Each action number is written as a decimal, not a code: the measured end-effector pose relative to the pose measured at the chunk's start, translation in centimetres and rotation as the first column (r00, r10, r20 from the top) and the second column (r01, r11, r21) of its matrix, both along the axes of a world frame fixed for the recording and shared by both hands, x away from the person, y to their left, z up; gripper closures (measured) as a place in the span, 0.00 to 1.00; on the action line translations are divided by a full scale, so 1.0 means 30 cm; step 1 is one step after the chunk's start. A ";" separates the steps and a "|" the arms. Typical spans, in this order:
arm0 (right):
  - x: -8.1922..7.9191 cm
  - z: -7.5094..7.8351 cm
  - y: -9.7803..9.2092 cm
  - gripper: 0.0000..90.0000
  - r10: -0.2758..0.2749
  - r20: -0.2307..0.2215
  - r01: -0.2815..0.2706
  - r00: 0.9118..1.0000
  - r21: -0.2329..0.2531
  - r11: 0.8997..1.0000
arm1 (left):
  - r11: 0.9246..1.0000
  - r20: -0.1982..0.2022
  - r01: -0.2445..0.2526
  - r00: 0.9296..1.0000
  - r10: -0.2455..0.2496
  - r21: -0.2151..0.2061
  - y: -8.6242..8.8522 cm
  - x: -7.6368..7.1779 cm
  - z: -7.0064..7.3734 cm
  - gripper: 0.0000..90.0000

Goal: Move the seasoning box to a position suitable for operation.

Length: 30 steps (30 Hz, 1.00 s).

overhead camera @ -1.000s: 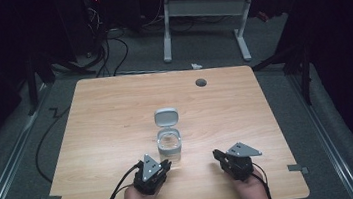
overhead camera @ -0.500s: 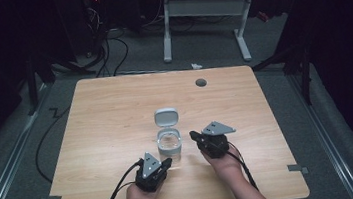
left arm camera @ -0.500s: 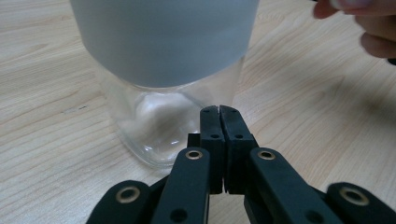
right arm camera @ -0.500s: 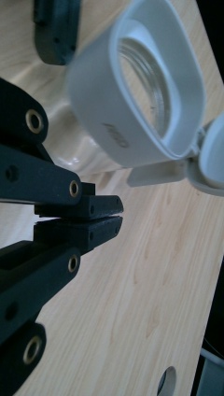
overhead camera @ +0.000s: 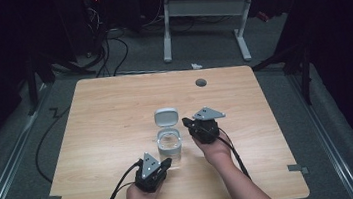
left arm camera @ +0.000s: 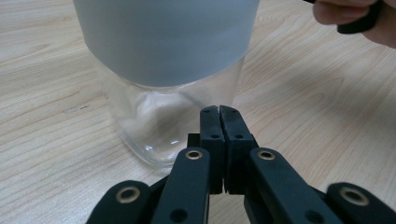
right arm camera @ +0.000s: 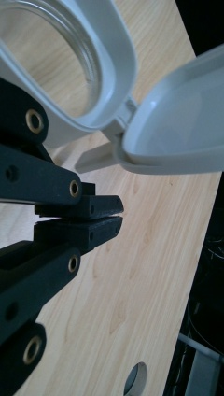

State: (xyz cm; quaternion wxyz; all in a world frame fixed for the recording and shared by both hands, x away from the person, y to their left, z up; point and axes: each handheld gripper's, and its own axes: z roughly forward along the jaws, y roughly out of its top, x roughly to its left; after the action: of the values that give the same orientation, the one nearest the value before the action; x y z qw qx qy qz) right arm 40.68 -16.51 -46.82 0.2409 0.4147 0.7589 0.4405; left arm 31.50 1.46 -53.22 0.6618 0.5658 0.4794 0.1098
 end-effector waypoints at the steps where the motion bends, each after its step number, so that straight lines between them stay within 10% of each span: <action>1: 0.008 0.003 0.005 0.98 -0.001 0.003 0.001 1.000 0.002 1.000 | 1.000 0.000 -0.001 1.000 0.001 0.001 0.000 0.000 0.000 0.99; 30: 0.063 0.067 0.046 1.00 0.045 0.037 -0.046 0.998 0.026 0.999 | 1.000 -0.010 0.001 1.000 -0.001 -0.002 0.001 0.002 0.000 0.99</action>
State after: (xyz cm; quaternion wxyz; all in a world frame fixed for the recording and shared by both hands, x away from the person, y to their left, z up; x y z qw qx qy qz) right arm 42.58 -15.14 -44.81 0.2390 0.3926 0.7575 0.4636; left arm 31.57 1.48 -53.22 0.6600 0.5660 0.4824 0.1064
